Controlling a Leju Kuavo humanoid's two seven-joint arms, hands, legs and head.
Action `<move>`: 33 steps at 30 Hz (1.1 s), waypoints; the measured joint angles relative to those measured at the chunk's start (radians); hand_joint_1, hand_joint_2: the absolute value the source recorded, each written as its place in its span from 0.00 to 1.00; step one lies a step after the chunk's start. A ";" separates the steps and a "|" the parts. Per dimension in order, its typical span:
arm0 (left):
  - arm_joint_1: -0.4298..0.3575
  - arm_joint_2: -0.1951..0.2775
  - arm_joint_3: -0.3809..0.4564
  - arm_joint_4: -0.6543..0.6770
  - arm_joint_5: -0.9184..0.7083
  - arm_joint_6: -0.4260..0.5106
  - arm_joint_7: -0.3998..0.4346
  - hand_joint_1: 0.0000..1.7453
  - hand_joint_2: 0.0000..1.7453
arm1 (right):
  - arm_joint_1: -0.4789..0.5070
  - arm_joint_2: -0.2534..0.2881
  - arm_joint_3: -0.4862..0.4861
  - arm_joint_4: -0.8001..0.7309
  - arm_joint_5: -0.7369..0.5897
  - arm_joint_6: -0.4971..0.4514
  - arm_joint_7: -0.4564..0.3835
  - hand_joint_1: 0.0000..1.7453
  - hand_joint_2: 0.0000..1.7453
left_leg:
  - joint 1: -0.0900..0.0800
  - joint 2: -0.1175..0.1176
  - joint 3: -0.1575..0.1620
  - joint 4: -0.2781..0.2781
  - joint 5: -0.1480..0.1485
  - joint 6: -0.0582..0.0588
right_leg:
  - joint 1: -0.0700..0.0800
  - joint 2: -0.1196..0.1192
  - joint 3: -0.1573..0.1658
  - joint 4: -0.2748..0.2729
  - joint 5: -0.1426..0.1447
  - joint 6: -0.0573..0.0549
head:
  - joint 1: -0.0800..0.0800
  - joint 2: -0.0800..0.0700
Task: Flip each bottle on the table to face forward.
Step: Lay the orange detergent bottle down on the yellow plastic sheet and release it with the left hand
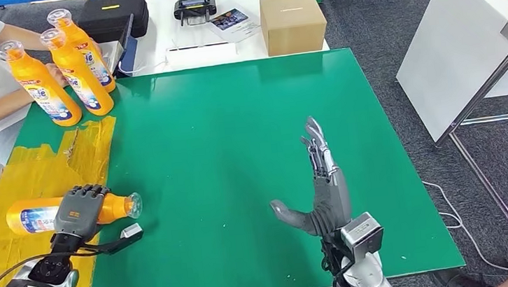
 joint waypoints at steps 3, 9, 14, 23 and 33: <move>-0.007 -0.015 0.036 0.019 0.015 0.000 -0.028 0.01 1.00 | -0.002 0.000 0.007 0.010 0.007 0.000 0.002 0.00 1.00 | 0.000 0.000 0.000 0.000 0.000 0.000 | 0.000 0.000 0.000 0.000 0.000 0.000 | 0.000 0.000; -0.011 -0.060 0.149 0.060 0.149 0.000 -0.210 0.00 1.00 | -0.004 -0.001 0.012 0.027 0.029 -0.004 0.012 0.00 1.00 | 0.000 0.000 0.000 0.000 0.000 0.000 | 0.000 0.000 0.000 0.000 0.000 0.000 | 0.000 0.000; -0.026 -0.082 0.223 0.116 0.253 -0.010 -0.371 0.00 1.00 | -0.005 -0.002 0.012 0.039 0.042 -0.006 0.019 0.00 1.00 | 0.000 0.000 0.000 0.000 0.000 0.000 | 0.000 0.000 0.000 0.000 0.000 0.000 | 0.000 0.000; -0.025 -0.088 0.272 0.144 0.366 -0.080 -0.508 0.00 1.00 | -0.005 -0.010 0.011 0.049 0.052 -0.006 0.020 0.00 1.00 | 0.000 0.000 0.000 0.000 0.000 0.000 | 0.000 0.000 0.001 0.000 0.000 0.000 | 0.000 0.000; 0.116 -0.074 0.330 -0.006 0.669 -0.121 -0.689 0.00 1.00 | 0.002 -0.023 0.011 0.050 0.063 -0.002 0.022 0.00 1.00 | 0.000 0.002 0.001 0.000 0.000 0.000 | 0.000 0.002 0.001 0.000 0.000 0.000 | 0.000 0.000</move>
